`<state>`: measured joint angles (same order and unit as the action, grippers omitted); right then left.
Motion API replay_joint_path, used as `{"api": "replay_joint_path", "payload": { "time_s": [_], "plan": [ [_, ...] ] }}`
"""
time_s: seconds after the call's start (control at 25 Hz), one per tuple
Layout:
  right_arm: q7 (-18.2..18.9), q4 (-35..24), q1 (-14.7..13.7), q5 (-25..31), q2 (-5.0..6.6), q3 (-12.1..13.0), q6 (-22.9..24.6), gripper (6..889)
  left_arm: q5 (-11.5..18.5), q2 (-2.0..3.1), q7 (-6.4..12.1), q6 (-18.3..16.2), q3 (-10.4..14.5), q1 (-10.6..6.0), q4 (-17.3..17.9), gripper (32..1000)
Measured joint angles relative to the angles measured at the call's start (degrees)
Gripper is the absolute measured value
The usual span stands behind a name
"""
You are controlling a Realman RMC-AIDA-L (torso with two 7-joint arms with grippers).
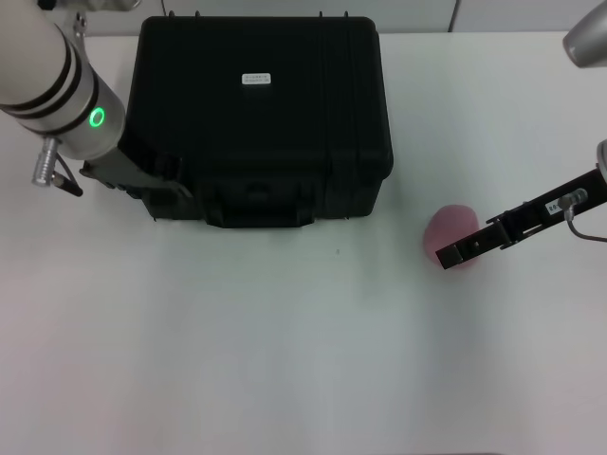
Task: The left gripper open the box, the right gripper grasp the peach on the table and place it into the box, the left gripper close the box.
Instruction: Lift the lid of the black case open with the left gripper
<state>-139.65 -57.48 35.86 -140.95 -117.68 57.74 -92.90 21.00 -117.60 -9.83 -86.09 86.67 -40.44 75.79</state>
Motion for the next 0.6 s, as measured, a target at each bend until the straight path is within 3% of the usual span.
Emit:
{"api": "replay_joint_path", "payload": {
  "time_s": [0.6],
  "plan": [
    [0.0, 0.0, 0.28, -0.04, 0.0, 0.0, 0.0, 790, 0.02, 0.07, 0.33, -0.46, 0.52, -0.21, 0.47, 442]
  ]
}}
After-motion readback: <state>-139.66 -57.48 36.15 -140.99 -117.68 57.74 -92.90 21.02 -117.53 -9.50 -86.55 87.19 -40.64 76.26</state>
